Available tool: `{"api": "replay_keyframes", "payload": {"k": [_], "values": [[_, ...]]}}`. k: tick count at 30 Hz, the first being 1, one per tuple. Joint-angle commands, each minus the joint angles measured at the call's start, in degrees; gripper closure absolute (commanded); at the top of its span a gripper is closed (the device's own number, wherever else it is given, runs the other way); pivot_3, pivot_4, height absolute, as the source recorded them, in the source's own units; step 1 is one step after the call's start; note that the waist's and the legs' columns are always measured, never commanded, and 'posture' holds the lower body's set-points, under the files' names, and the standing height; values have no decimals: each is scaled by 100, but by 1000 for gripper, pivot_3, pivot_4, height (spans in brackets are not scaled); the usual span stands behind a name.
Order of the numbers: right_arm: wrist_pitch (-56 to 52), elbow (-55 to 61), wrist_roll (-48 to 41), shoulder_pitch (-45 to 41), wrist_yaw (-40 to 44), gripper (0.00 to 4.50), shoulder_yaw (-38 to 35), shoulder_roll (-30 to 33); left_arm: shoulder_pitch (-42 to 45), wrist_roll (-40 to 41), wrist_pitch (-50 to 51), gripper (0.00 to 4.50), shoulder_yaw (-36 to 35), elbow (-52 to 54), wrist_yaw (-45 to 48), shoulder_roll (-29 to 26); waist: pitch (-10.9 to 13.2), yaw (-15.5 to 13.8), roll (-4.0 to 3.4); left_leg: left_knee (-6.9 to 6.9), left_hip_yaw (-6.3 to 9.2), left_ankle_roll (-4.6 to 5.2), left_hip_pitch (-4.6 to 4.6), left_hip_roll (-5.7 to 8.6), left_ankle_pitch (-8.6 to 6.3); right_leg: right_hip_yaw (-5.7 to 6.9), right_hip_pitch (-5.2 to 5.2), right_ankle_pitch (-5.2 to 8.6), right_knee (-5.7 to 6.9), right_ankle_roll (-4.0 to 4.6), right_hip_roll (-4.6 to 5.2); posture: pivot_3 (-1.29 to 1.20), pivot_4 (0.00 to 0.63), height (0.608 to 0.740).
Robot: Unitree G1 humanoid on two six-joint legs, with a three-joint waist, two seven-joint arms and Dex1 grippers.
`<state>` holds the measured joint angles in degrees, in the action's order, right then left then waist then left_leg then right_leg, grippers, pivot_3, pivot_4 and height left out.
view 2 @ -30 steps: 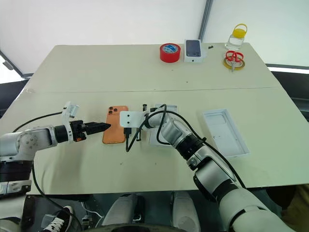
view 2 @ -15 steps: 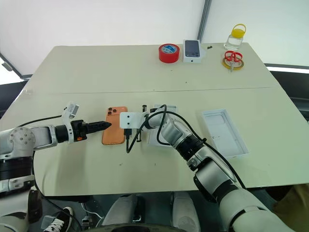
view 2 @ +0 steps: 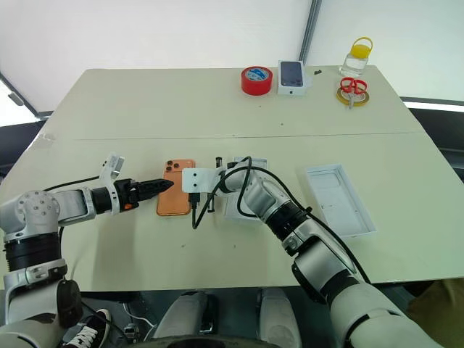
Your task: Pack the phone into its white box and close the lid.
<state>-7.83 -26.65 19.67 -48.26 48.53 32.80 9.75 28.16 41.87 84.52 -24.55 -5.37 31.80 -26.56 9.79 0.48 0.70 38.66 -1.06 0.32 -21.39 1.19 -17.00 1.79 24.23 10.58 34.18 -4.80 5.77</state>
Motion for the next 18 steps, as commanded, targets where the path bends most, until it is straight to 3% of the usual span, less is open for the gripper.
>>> {"api": "replay_keyframes", "payload": {"k": [1,10,13,16,18], "values": [[101,17,3,-12,-38,4500,-9,-93,-106,61,296,29,348,-169,-96,387,0,-1,0,0,1,0,0,1,0,1,-1,0,-1,0,2,0,150,740],[134,-18,39,5,-96,4500,-28,-88,-34,-13,254,29,70,-405,-217,269,0,18,0,-2,2,-1,-1,2,1,2,1,0,-1,-1,3,0,150,740],[145,-17,59,9,-106,4500,-19,-72,-87,85,336,880,31,-428,-159,261,0,43,1,-6,1,-3,-1,2,2,1,6,-1,-1,-3,2,0,150,740],[145,-8,53,6,-109,4500,-25,-72,-151,111,342,2336,34,-439,-176,331,1,49,4,-21,-1,-7,-2,2,4,0,12,-3,-8,-6,2,0,150,740],[119,32,38,9,-111,4500,-39,-83,-208,236,416,2336,33,-419,-48,347,1,39,5,-35,-1,-14,-2,3,9,0,16,-4,-12,-8,2,0,150,740]]}}
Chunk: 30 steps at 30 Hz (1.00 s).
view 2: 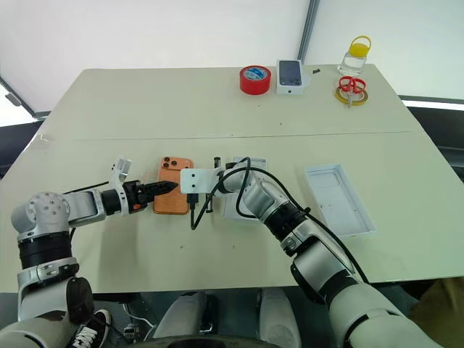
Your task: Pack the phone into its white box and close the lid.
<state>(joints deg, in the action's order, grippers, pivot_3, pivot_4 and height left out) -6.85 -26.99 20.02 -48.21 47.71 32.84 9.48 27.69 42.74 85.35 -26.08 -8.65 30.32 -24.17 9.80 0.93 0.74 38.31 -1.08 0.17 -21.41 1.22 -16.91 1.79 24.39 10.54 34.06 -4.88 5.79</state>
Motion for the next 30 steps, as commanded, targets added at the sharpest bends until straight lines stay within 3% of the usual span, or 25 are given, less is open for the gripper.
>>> {"api": "replay_keyframes", "payload": {"k": [1,7,10,12,17,21,24,25,26,30], "values": [[10,87,1,6,-24,4500,-43,-55,-167,209,421,2336,149,-107,132,118,0,-6,1,-3,1,-4,0,0,2,0,2,0,0,0,0,0,150,740],[59,78,30,-6,-84,4500,-60,-14,-257,214,461,2336,-38,-249,54,137,1,9,2,-9,1,-7,0,-1,4,0,6,0,0,0,-1,0,150,740],[60,68,33,-4,-100,4500,-61,-8,-240,213,386,3109,-93,-304,4,156,1,13,2,-9,1,-7,0,-1,4,0,7,0,0,0,-1,0,150,740],[59,85,31,12,-104,4500,-55,-6,-199,256,377,4029,-157,-347,-8,176,1,2,2,-10,1,-7,0,-2,4,0,8,0,0,0,-1,0,150,740],[125,110,-37,-1,-173,4500,-135,-13,-189,388,364,4029,-289,-409,12,155,2,19,4,-15,1,-14,2,-5,8,1,11,0,2,1,-2,0,150,740],[125,307,-509,10,-246,4500,-612,-63,-210,391,227,4029,-431,-378,-54,168,3,21,5,-16,1,-16,0,-6,9,0,13,0,2,1,-3,0,150,740],[-584,1027,-1854,222,576,4500,-1382,-105,-319,424,-367,4029,-591,-38,-59,324,4,21,4,-18,1,-16,-1,-7,9,0,15,0,1,1,-3,0,150,740],[-698,1306,-2226,308,859,3973,-1557,-46,-372,411,-532,4060,-569,101,-75,358,5,19,6,-19,2,-16,-1,-10,9,0,15,0,1,1,-3,0,150,740],[-745,1517,-2392,388,996,3723,-1658,61,-379,517,-476,4060,-579,153,-34,373,6,18,6,-19,2,-16,-1,-13,9,0,15,-1,0,0,-4,0,150,740],[-430,2004,-2372,766,1192,1678,-1713,666,-318,903,-275,4060,-651,247,45,452,10,-12,13,-19,3,-16,-4,-14,8,2,17,0,-1,1,-5,0,150,740]]}}
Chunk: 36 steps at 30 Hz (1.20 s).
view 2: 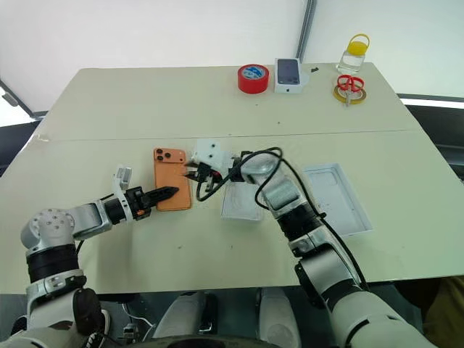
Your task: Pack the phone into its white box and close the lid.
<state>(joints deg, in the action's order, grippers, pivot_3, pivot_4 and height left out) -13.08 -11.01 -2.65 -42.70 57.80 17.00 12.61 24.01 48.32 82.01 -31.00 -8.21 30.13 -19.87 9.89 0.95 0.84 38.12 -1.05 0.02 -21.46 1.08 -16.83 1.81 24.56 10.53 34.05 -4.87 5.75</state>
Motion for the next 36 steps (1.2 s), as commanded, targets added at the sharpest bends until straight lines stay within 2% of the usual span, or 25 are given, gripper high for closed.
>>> {"api": "replay_keyframes", "payload": {"k": [1,2,7,10,11,13,22,25,27,35,36], "values": [[154,624,-202,383,385,1156,-123,576,91,463,98,4060,-239,203,69,59,4,-20,7,0,0,1,-3,1,0,1,0,2,-4,2,1,0,150,740],[163,811,-246,534,532,680,-103,782,106,544,103,4060,-273,225,84,72,7,-26,9,0,0,3,-6,3,-2,2,2,3,-7,4,1,0,150,740],[667,1705,-296,1426,1018,680,-161,1834,231,1005,188,4060,-659,181,-41,161,31,-11,39,1,-4,11,-42,5,-5,2,27,0,-19,-3,1,0,150,740],[609,2190,-317,2057,1226,680,-182,2467,324,1178,273,4060,-836,59,-256,199,43,-24,56,1,-5,9,-55,1,-4,3,42,-1,-18,-4,-3,0,150,740],[654,2267,-291,2197,1179,680,-191,2558,356,1206,314,4060,-863,5,-344,215,45,-20,60,1,-3,8,-55,0,-3,4,42,0,-18,-4,-6,0,150,740],[668,2306,-272,2286,1023,650,-211,2573,358,1235,315,4495,-830,8,-421,233,50,-16,67,2,-4,6,-55,-1,-2,3,42,0,-18,-3,-6,0,150,740],[712,2289,-224,2432,766,650,-168,2636,399,1137,86,4495,-432,4,-477,248,66,-51,91,10,-1,0,-64,-4,4,4,41,8,-30,11,-11,0,150,740],[847,2135,5,2455,582,1534,-73,2621,335,1124,-12,4500,-297,48,-449,264,66,-49,91,11,-1,0,-71,-3,4,3,44,6,-37,9,-9,0,150,740],[971,2078,103,2483,503,2474,-30,2613,286,1159,-11,4500,-252,64,-441,259,66,-49,91,10,-1,1,-72,-3,4,3,45,5,-38,9,-9,0,150,740],[869,2164,-146,2529,363,2474,-166,2432,174,1235,-39,4500,-190,102,-421,147,66,-40,91,10,-1,1,-73,-4,4,4,46,7,-38,15,-10,0,150,740],[857,2146,-159,2529,380,2748,-154,2425,168,1227,-62,4500,-176,118,-424,145,66,-42,91,11,-1,0,-73,-5,5,4,46,7,-38,16,-11,0,150,740]]}}
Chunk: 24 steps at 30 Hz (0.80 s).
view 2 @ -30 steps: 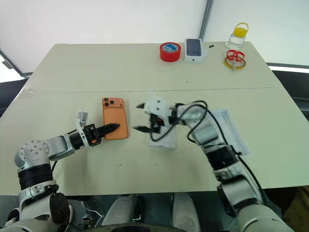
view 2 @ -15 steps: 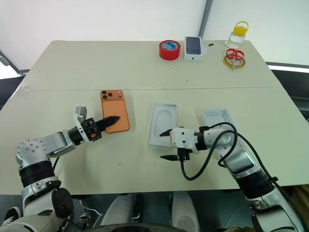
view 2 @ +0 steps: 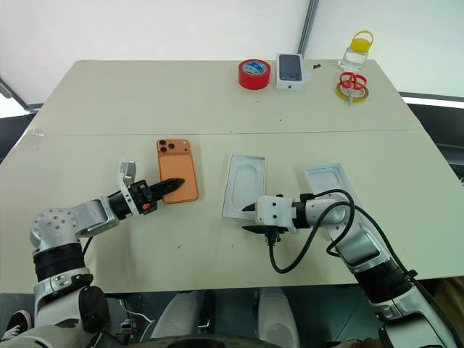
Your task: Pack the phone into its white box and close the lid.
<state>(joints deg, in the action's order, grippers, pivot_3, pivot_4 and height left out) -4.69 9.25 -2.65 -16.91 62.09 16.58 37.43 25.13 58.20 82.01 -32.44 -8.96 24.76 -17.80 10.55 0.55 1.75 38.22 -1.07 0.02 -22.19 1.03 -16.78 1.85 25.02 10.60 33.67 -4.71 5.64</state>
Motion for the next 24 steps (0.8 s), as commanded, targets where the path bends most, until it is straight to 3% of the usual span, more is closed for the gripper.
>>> {"api": "replay_keyframes", "payload": {"k": [1,4,24], "values": [[20,84,-154,-42,-61,3022,-111,-72,56,254,-39,4500,-20,192,120,-64,0,-3,0,0,0,0,1,0,0,0,0,0,0,1,0,0,150,740],[16,28,-132,8,-34,4430,-83,-27,36,289,-14,4500,0,231,133,-49,0,-9,0,2,0,0,0,1,0,0,-1,-1,0,0,0,0,150,740],[-309,281,-56,-87,-56,4430,119,-129,188,558,150,4500,-9,222,-42,-3,0,-5,0,4,0,1,0,1,1,0,-2,-6,4,-9,-1,0,150,740]]}}
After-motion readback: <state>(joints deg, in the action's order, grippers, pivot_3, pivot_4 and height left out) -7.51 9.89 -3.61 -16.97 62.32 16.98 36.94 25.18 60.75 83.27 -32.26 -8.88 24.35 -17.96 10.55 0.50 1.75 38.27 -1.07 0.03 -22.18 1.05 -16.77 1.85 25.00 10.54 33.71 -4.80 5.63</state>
